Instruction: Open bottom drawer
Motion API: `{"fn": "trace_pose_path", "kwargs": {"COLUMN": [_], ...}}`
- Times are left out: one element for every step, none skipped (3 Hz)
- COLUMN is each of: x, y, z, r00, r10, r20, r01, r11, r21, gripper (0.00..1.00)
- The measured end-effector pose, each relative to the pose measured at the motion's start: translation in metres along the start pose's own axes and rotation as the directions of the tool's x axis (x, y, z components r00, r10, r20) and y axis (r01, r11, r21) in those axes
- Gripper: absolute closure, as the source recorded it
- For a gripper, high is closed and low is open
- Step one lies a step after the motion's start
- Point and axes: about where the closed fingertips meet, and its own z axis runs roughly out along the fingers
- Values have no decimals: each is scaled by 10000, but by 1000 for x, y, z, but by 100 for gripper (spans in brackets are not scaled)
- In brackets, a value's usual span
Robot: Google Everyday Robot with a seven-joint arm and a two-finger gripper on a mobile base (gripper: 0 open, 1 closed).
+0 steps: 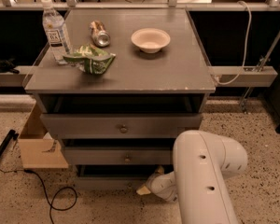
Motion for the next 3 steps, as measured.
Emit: {"fn": "trace_pose_path", "kwargs": {"x": [1,1,1], "y": [-1,-1,-1], "z": [3,3,3], "r00": [9999,9999,9999], "r10": [123,124,124], "r20": [-12,-12,-12], "r01": [-123,-125,-125], "r11": [9998,9998,9998], "r21": [-129,-131,-131], "gripper": [0,27,50]}}
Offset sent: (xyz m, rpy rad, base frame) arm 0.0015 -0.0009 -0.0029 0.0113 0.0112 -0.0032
